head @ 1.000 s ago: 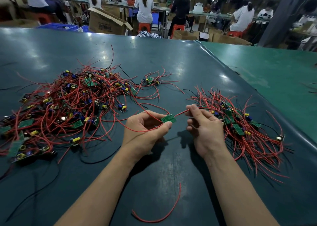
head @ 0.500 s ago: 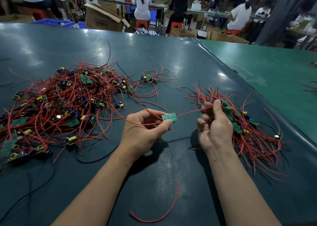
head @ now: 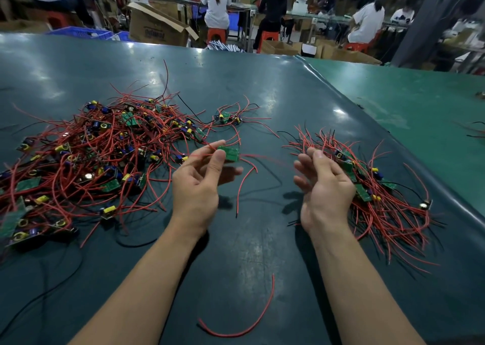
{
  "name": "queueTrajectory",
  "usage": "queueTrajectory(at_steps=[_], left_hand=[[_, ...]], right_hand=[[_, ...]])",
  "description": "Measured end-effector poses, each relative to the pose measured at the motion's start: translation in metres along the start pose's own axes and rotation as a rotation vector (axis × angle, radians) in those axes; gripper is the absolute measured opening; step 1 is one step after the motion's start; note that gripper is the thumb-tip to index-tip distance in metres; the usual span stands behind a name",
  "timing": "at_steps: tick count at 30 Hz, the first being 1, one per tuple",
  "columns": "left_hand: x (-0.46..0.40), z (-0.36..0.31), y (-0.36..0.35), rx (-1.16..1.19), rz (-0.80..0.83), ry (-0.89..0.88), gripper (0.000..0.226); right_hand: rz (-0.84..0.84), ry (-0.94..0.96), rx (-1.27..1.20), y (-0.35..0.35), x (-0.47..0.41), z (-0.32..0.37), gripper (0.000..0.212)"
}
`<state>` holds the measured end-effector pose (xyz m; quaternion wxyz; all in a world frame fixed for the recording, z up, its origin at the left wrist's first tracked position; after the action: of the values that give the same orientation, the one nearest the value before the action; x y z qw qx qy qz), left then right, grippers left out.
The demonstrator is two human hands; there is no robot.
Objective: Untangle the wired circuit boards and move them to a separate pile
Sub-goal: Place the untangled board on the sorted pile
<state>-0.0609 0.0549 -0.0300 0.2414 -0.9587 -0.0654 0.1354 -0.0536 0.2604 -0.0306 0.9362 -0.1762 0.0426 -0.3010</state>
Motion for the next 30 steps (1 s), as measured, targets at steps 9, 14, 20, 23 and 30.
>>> queueTrajectory(at_steps=[9,14,20,23,30], left_hand=[[0.009,0.015,-0.016,0.271,0.228,0.469,0.035],[0.017,0.015,-0.024,0.144,0.41,0.486,0.035],[0.024,0.016,-0.025,0.056,0.546,0.494,0.032],[0.024,0.017,-0.026,0.053,0.559,0.494,0.031],[0.02,0.017,-0.024,0.013,0.397,0.468,0.024]], right_hand=[[0.55,-0.407,0.094,-0.023,0.022,-0.016,0.02],[0.753,-0.377,0.166,-0.032,0.034,-0.016,0.02],[0.901,-0.41,0.179,-0.03,0.039,-0.016,0.022],[0.882,-0.39,0.125,-0.031,0.036,-0.016,0.02],[0.647,-0.243,0.064,-0.032,0.021,-0.013,0.018]])
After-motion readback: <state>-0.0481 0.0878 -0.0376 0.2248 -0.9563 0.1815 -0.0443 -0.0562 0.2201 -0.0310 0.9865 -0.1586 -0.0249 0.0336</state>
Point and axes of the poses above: each hand's wrist, its own x-axis away from the middle knuckle, its own y-axis out of the back of the hand, z = x × y, the point moved 5 cm from there along -x, towards the middle knuckle, and after that the axes turned 6 degrees about x, right-handed, at the moved point
